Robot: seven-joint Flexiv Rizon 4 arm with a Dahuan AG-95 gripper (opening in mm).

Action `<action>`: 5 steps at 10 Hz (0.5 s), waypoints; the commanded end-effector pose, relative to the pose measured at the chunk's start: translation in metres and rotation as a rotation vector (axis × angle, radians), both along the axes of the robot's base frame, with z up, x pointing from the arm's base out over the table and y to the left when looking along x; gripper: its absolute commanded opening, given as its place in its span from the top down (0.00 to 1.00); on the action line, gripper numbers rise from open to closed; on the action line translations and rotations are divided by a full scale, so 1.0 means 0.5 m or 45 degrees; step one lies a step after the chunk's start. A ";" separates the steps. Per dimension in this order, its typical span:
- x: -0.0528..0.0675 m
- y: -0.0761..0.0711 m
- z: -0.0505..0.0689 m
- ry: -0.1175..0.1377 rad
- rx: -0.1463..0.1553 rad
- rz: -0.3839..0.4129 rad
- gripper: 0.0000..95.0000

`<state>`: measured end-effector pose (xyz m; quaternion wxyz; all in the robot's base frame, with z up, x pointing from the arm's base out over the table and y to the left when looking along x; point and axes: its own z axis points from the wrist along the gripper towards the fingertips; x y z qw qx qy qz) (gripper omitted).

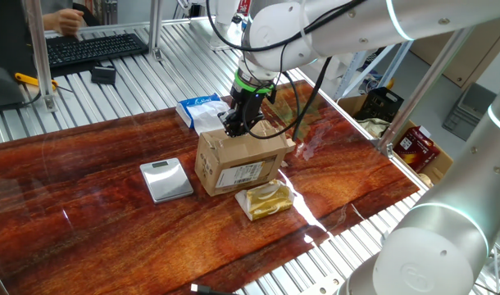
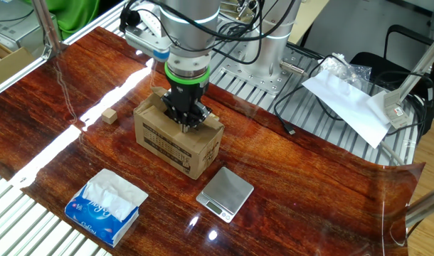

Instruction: Open a box

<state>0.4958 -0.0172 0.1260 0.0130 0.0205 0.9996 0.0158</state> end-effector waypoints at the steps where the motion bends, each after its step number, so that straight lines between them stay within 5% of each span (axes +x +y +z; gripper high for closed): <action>1: 0.001 0.000 -0.004 -0.001 0.000 -0.003 1.00; 5: 0.002 0.001 -0.007 -0.003 -0.001 -0.002 1.00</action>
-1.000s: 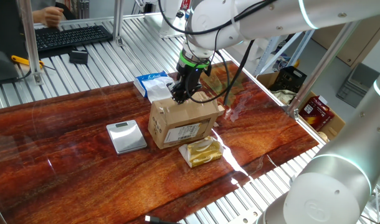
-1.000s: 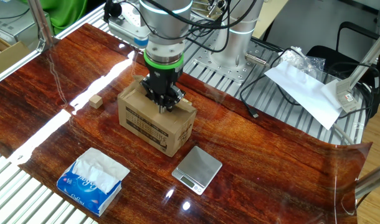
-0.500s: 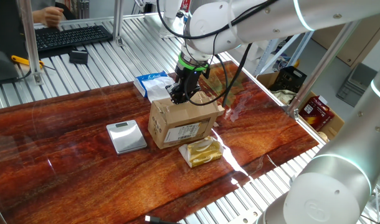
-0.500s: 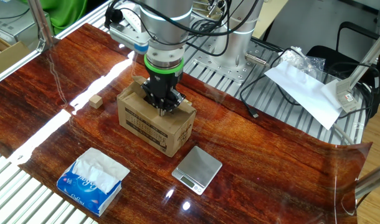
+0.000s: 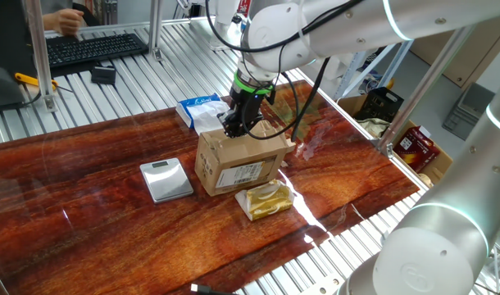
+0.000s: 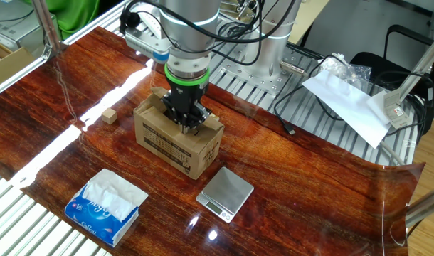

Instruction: Open a box

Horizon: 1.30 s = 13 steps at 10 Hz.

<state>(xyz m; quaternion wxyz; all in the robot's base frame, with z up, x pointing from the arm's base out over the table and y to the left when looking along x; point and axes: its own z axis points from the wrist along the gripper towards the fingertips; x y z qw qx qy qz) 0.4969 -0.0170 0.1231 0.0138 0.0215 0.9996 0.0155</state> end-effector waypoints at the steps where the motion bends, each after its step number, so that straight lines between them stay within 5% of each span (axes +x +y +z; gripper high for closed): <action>1: -0.001 0.000 0.001 -0.001 -0.004 -0.002 1.00; 13: -0.020 -0.014 0.062 0.042 -0.011 0.005 1.00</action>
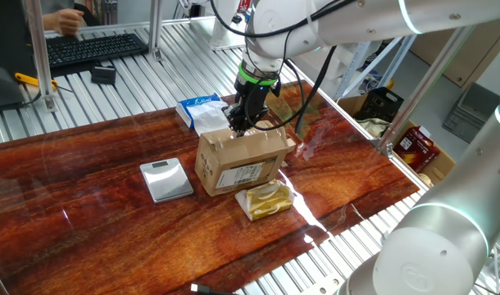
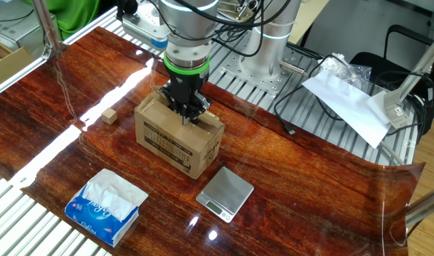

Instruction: Open a box

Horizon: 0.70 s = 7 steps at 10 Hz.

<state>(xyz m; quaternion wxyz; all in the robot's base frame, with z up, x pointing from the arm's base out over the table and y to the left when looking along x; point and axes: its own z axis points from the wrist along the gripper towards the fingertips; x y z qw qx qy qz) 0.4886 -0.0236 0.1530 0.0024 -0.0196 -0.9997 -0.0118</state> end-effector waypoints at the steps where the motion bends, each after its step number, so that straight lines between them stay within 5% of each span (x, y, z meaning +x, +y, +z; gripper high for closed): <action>1: -0.008 -0.002 0.007 0.003 -0.003 0.001 1.00; 7: -0.037 0.000 0.012 0.007 -0.008 -0.007 1.00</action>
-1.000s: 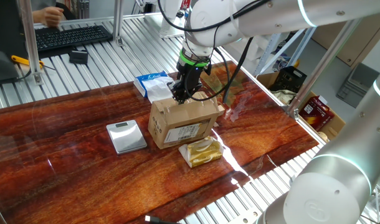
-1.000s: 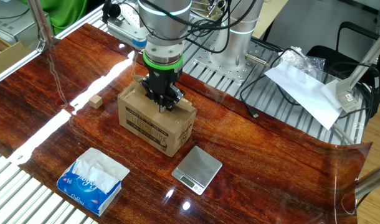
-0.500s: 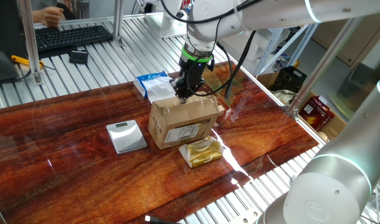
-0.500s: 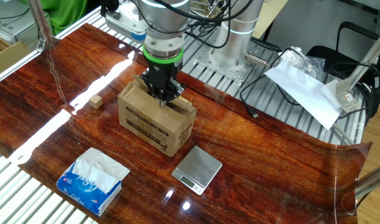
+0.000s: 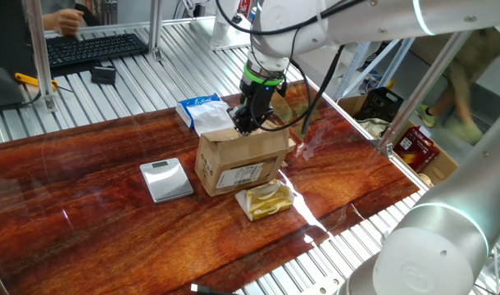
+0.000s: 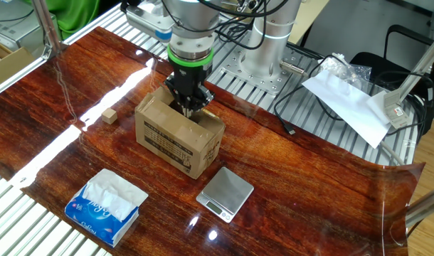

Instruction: Open a box

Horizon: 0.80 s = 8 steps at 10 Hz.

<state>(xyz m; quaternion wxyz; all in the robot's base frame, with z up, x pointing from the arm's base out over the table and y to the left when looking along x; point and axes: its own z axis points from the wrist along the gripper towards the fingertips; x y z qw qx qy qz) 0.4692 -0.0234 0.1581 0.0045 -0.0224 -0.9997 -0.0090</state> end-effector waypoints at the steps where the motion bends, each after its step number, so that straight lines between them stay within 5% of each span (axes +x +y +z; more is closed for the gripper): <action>1: 0.000 0.002 0.006 0.006 -0.004 -0.001 1.00; 4: -0.005 0.008 0.016 0.040 -0.003 -0.007 1.00; 8: -0.023 0.031 0.025 0.040 0.006 -0.021 1.00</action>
